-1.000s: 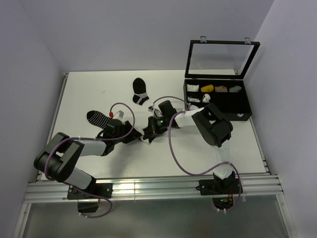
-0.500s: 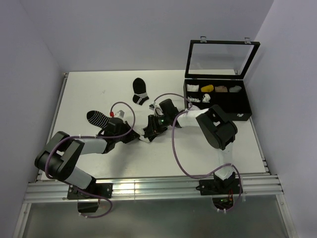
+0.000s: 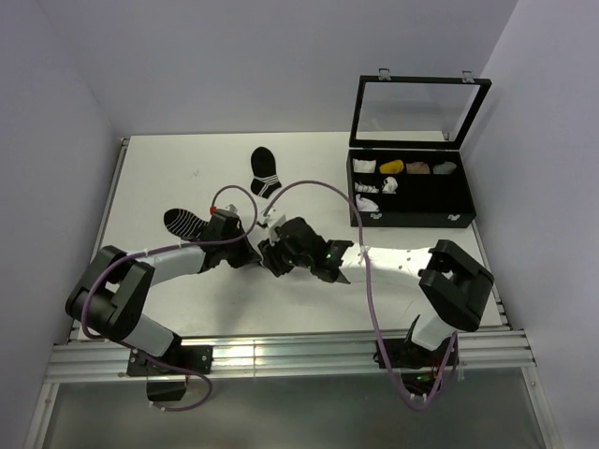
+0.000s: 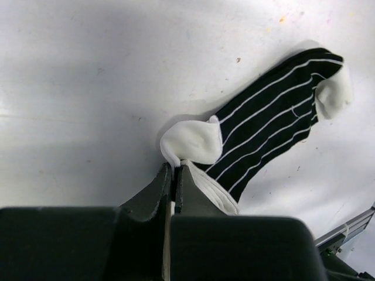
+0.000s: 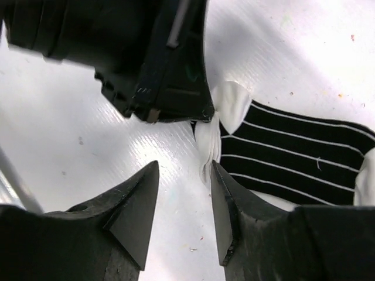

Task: Roll the socks
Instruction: Roll the sock at the center of the board.

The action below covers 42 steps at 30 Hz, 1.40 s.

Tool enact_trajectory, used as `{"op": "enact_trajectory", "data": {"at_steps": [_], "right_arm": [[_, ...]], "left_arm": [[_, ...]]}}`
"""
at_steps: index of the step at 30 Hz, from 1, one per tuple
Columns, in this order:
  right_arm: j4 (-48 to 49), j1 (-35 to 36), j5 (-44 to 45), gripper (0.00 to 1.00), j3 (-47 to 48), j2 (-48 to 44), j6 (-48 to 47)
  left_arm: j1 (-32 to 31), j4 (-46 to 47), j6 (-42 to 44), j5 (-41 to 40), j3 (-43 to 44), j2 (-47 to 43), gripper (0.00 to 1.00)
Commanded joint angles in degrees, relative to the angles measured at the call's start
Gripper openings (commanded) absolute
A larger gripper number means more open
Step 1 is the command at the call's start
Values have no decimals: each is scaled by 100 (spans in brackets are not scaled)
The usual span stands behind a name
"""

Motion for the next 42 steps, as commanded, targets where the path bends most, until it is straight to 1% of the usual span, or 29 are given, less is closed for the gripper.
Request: {"op": "enact_trajectory", "data": {"at_steps": [1,4,9,14,23,28,33,36,38,39,40,42], "right_arm": [[355,313,1219,47,-149,64,-801],[565,620,1535,45,-149,248,-1144],[750,990,2001,44,-97,530,-1426],[873,1280,2204,42,-35,732,-1585],[1041,1351,2239,41,79,1312,-1620],[1128,1342,2485,43,176,1646,-1611],[1067,1333,2599,44,255,1918,-1559],[927,1281,2530,42,273,1989,-1401],[856,1176,2450,31,194,1937,-1313],[839,1132,2381,24,159,1858,-1208],[830,1097,2319,10,54,1796,-1155],[821,1000,2178,1,-26,1665,-988]], "left_arm": [[14,-1050,19,-153,318,54,0],[14,-1235,-7,-127,415,1,0],[14,-1402,-16,-109,547,1,0],[14,-1508,-33,-109,627,45,0],[14,-1543,-68,-92,671,71,0],[14,-1526,-95,-39,644,80,0],[14,-1534,-104,-30,627,62,0],[14,-1543,-112,-13,618,19,0],[14,-1552,-156,-48,600,-43,0],[14,-1543,-217,-74,566,-69,0],[32,-1534,-253,-100,539,-148,0],[58,-1473,-384,-101,443,-236,0]]}}
